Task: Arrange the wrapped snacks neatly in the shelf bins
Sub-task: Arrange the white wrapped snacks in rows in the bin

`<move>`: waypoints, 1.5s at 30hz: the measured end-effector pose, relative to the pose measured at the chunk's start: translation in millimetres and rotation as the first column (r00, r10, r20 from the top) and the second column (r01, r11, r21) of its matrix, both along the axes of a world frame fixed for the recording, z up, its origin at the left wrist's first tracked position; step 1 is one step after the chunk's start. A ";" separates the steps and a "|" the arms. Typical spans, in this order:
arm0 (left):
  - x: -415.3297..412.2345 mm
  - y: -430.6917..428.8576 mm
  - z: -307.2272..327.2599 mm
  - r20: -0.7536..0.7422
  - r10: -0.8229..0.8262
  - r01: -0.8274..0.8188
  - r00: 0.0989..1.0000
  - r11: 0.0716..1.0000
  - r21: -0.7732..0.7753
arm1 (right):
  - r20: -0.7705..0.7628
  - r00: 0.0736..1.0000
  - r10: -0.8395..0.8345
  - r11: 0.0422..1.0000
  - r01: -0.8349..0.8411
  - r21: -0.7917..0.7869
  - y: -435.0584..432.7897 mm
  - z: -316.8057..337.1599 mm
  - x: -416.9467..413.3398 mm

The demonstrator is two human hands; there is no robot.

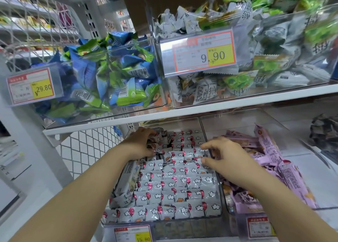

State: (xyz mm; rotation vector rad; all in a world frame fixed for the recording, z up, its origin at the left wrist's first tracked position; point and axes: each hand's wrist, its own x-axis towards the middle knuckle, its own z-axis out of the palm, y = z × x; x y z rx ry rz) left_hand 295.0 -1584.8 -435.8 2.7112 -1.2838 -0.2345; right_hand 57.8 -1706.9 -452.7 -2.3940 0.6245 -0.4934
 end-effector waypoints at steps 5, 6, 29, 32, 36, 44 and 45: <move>0.5 -3.1 0.5 -0.017 0.014 -0.014 1.000 1.000 -0.022 | 0.002 1.000 0.008 1.000 -0.008 0.002 -0.8 -0.1 -0.3; -0.3 -3.6 0.1 -0.004 0.006 -0.006 1.000 1.000 0.010 | 0.003 1.000 0.009 1.000 -0.009 0.007 -1.3 -0.4 -0.2; -72.3 -8.9 14.0 0.473 -0.617 0.608 0.629 0.770 0.196 | 0.131 0.991 -0.004 0.887 -0.057 0.458 -14.8 -4.8 -7.9; -67.7 -8.6 14.8 0.360 -0.472 0.474 0.805 0.876 0.087 | 0.127 0.992 -0.014 0.887 -0.046 0.459 -16.1 -5.4 -8.2; -64.6 -16.7 8.1 0.015 -0.263 0.263 0.965 0.962 -0.071 | 0.135 0.991 -0.015 0.889 -0.049 0.456 -14.3 -3.2 -8.1; -54.3 -15.9 10.1 -0.109 -0.131 0.112 0.985 0.980 -0.165 | 0.145 0.989 -0.021 0.886 -0.049 0.460 -12.2 -3.0 -8.2; -45.7 -14.7 10.4 -0.081 -0.072 0.055 0.994 0.979 -0.194 | 0.151 0.988 -0.024 0.888 -0.048 0.457 -12.4 -3.4 -7.9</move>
